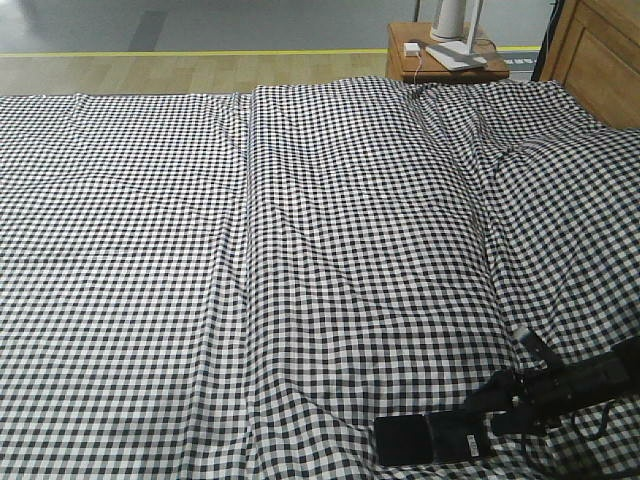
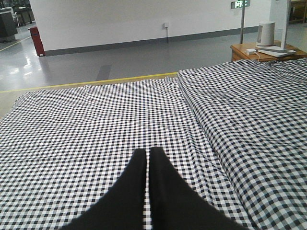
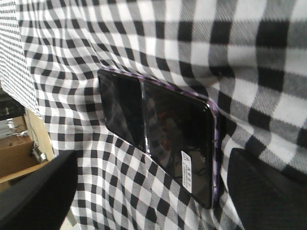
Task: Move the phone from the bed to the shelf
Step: 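Close the right gripper on the black phone's edge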
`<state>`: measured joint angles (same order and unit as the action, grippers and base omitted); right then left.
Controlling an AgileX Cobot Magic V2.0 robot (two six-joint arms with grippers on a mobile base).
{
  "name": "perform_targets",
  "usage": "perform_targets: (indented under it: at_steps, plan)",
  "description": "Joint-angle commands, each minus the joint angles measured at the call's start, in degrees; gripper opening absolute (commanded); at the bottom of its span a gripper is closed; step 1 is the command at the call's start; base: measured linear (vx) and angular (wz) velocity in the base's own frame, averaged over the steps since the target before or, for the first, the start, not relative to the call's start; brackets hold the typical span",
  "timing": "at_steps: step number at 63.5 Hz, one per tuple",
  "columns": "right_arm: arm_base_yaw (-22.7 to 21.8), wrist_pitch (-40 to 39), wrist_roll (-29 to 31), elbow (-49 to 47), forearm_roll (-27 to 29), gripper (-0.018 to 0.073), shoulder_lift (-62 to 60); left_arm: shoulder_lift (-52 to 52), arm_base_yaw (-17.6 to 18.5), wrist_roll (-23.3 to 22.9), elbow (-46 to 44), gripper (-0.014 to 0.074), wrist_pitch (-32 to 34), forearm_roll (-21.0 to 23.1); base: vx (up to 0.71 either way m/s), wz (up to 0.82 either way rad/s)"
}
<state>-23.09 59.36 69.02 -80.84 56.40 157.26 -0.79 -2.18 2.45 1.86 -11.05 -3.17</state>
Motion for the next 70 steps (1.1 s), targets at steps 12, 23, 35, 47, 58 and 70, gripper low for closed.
perform_targets:
  at_steps: [12,23,35,47,58,70]
  plan:
    - [-0.3,3.2,3.7,-0.6,2.1,0.0592,0.2,-0.7,0.0,-0.2,-1.5,0.0001,4.0,0.3,0.0,0.0]
    - [-0.3,4.1,5.4,-0.6,4.9,0.0592,1.3,-0.7,0.0,-0.2,-1.5,0.0001,4.0,0.3,0.0,0.0]
    - [-0.2,8.4,7.4,-0.6,8.7,0.0592,3.2,-0.7,0.0,-0.2,-1.5,0.0001,4.0,0.3,0.0,0.0]
    - [-0.2,11.4,7.6,-0.8,11.3,0.0592,5.0,-0.7,0.0,-0.2,-1.5,0.0001,4.0,0.3,0.0,0.0]
    - [0.0,12.4,7.7,-0.9,11.7,0.0592,5.0,-0.7,0.0,-0.2,-1.5,0.0001,4.0,0.3,0.0,0.0]
    - [3.1,12.6,8.4,-2.2,11.2,0.0592,5.0,-0.7,0.0,-0.2,-1.5,0.0001,4.0,0.3,0.0,0.0]
